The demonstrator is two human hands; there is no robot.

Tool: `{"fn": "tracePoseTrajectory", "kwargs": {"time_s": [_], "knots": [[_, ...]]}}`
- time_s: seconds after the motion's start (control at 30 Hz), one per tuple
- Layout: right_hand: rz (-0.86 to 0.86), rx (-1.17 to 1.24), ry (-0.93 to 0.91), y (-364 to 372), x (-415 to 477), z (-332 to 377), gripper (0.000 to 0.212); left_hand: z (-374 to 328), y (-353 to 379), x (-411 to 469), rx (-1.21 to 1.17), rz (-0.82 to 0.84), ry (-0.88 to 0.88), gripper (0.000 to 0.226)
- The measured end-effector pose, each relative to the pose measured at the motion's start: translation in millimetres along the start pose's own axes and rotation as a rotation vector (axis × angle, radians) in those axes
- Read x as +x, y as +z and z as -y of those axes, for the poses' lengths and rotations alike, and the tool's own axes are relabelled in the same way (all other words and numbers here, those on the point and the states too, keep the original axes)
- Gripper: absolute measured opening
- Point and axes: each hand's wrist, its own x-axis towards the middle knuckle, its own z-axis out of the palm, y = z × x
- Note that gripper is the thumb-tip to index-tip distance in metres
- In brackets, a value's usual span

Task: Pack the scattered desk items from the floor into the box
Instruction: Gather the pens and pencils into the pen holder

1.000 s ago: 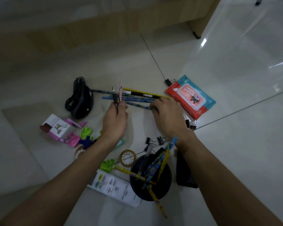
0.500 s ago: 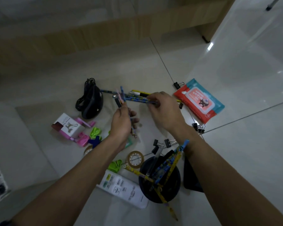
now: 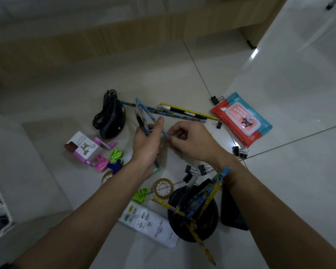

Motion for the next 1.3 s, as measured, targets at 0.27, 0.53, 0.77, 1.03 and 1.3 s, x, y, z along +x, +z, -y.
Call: {"fn": "tracePoseTrajectory", "kwargs": {"time_s": [0.27,0.53,0.77,1.03,1.3], "knots": [[-0.276,-0.460,-0.054,-9,23,-7,0.022,-12,5,2,-0.171,0.020,-0.132,0.030],[-0.280,-0.713,-0.032,7,21,-8,0.022,-10,-5,7,-0.159,0.008,-0.126,0.048],[-0.151,-0.475,-0.037,1,21,-12,0.017,-1,-6,10,-0.112,-0.017,-0.073,0.026],[-0.006,0.162,-0.045,6,16,14,0.012,-7,0,14,0.036,-0.023,-0.088,0.044],[-0.010,-0.740,-0.114,-2,90,20,0.046,-1,-7,16,-0.151,-0.064,-0.097,0.023]]}}
